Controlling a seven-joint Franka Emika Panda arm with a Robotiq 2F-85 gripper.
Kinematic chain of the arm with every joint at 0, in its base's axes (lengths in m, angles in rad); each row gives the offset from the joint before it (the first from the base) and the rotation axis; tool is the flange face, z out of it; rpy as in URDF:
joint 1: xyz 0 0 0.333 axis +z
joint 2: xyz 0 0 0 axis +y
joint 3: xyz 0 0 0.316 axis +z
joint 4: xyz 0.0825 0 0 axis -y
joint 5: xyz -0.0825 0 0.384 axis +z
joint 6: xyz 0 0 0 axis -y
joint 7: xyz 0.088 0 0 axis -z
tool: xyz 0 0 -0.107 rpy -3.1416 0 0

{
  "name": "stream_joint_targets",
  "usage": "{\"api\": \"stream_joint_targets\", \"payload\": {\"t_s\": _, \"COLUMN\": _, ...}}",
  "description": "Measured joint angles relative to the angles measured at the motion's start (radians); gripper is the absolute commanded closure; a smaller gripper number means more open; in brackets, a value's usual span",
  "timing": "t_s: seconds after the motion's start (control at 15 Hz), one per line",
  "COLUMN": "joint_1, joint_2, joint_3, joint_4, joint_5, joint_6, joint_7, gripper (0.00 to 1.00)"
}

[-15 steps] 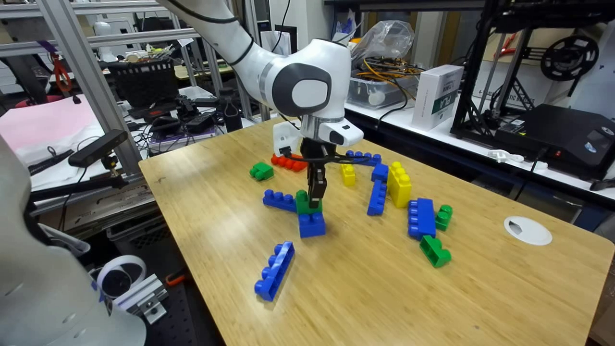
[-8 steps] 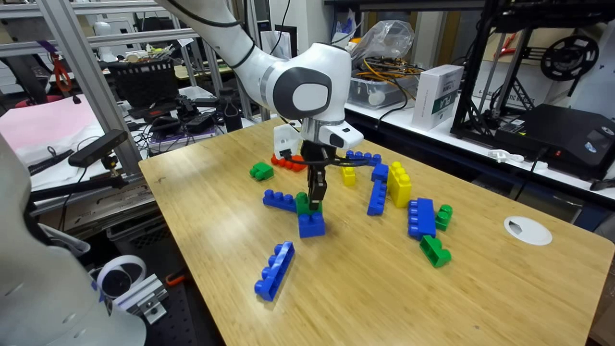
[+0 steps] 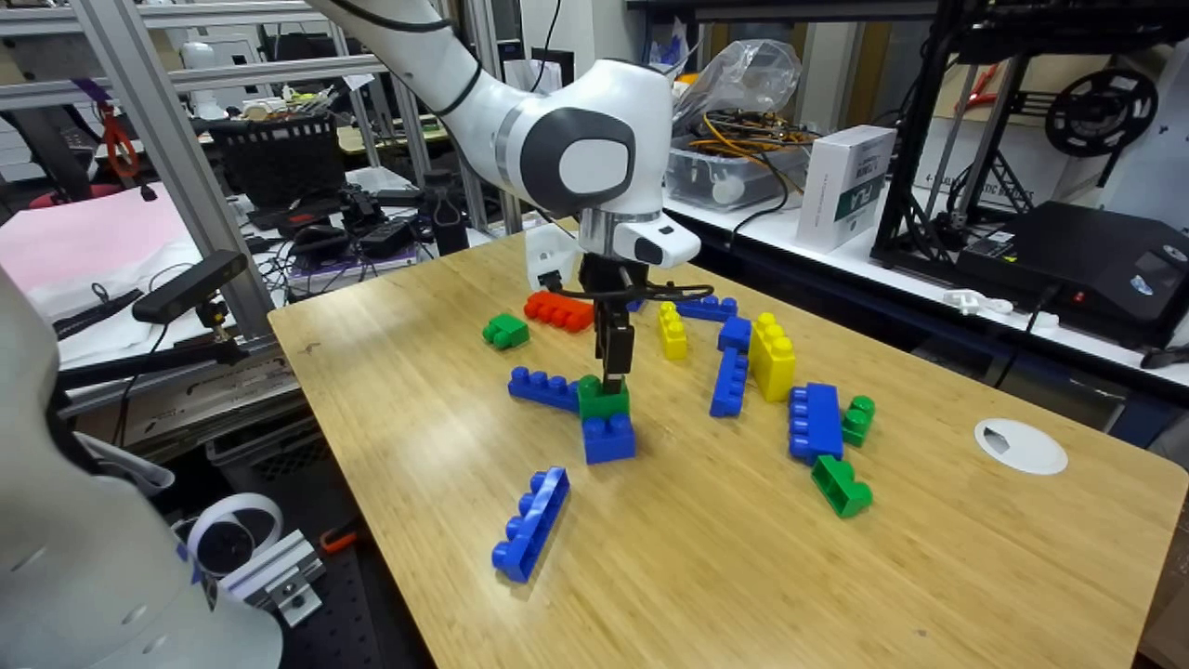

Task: Stack the green block on the blue one

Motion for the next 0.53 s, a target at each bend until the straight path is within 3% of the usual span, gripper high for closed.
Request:
{"api": "stream_joint_targets", "payload": {"t_s": 0.27, "joint_1": 0.002, "joint_2": -0.050, "joint_3": 0.002, "joint_4": -0.003, "joint_5": 0.016, "joint_6": -0.019, "joint_7": -0.023, "gripper": 0.00}}
{"api": "stream_joint_targets", "payload": {"t_s": 0.53, "joint_1": 0.002, "joint_2": -0.144, "joint_3": 0.003, "joint_4": -0.024, "joint_5": 0.107, "joint_6": -0.121, "joint_7": -0.145, "gripper": 0.00}}
